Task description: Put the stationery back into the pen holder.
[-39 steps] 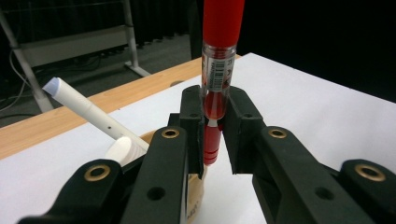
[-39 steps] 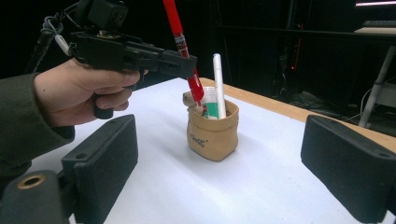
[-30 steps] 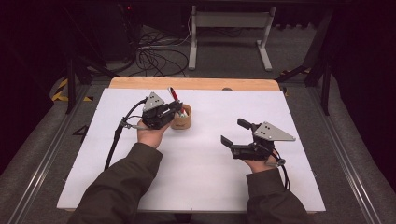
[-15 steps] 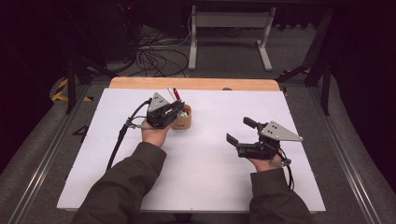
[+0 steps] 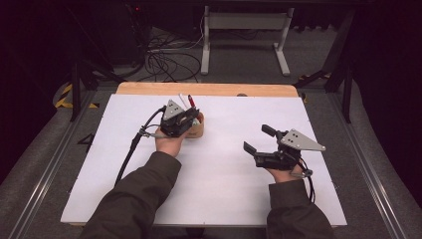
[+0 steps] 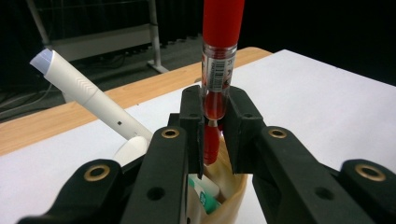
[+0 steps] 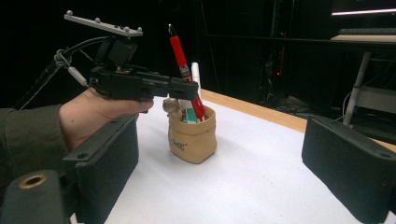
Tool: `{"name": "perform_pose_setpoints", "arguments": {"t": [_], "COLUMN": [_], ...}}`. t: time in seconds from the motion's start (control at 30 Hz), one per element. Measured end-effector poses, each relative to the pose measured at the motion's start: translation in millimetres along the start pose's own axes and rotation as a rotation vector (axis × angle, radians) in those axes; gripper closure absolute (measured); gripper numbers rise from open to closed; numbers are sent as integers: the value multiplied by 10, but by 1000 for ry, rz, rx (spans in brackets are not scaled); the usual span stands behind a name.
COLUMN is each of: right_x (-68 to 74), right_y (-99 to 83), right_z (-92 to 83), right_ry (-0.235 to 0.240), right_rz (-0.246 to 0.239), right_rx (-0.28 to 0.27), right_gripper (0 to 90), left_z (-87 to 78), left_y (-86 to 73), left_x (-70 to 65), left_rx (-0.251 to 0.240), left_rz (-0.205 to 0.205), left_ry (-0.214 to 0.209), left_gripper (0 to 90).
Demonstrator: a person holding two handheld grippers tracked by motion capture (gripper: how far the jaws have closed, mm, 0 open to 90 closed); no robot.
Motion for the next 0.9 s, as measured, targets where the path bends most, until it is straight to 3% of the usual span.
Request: {"name": "perform_pose_setpoints", "arguments": {"t": [0.53, 0.67, 0.9], "right_x": [-18, -23, -28], "right_y": [2, 8, 7], "right_z": [-19, -27, -31], "right_ry": [-7, -8, -9], "right_rz": [5, 5, 2], "right_rx": [-4, -7, -5], "right_gripper": [116, 116, 116], "left_z": [141, 153, 168], "left_y": [-62, -67, -67], "left_x": [-17, -24, -45], "left_rx": [21, 32, 39], "left_rz": [26, 64, 79], "left_ry": [32, 46, 65], "left_gripper": [788, 788, 784]}}
Point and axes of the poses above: each handheld gripper's, and its own axes: z roughly forward along the jaws, y roughly out of its top, x roughly to its left, the point moved 5 cm from there along z, roughly forward along the jaws, and after that the axes turned 8 degrees about -z, right-handed, at the moved point
